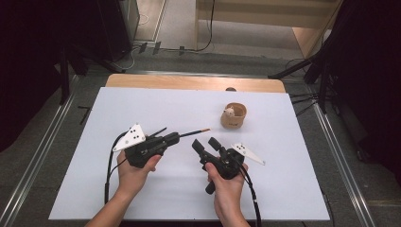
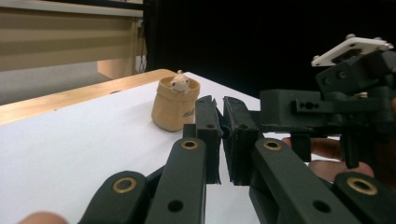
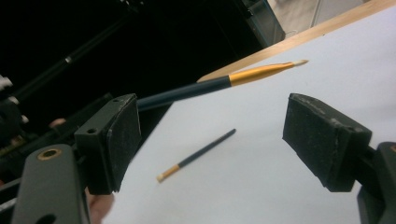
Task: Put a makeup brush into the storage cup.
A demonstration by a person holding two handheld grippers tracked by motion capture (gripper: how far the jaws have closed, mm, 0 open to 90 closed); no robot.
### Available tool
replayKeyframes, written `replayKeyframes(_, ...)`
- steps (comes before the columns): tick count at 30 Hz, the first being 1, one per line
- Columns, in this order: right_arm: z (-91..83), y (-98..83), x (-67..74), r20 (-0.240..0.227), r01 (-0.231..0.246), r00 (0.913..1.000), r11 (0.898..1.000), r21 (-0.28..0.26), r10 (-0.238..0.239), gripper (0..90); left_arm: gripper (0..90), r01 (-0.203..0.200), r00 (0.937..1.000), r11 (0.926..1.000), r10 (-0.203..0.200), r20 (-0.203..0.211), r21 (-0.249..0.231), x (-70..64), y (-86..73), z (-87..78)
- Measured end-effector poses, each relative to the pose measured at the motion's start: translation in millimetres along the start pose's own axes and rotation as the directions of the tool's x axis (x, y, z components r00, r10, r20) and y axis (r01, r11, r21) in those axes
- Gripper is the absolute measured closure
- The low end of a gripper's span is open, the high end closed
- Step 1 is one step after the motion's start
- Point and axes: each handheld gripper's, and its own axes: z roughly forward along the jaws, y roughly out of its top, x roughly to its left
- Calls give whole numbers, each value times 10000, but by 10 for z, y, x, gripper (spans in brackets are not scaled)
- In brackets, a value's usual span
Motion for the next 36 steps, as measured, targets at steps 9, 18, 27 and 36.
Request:
replayKeyframes(9, -8, 12, -62, -100, -959, 9953, 9953, -105, 958, 250, 865, -294, 9994, 9993, 298, 161, -208, -71, -52, 53)
replayKeyframes(18, -2, 17, -140, -439, -2168, 9755, 9759, -257, 2156, 281, 865, -461, 9984, 9987, 468, 305, -231, -162, -108, 118)
replayKeyframes(27, -3, 27, -241, -450, -2923, 9557, 9558, -322, 2908, 348, 865, -577, 9968, 9980, 590, 541, -259, -238, -139, 166)
replayKeyframes(36, -7, 28, -276, -764, -3367, 9394, 9414, -225, 3341, 453, 865, -685, 9953, 9975, 694, 672, -152, -279, -175, 211)
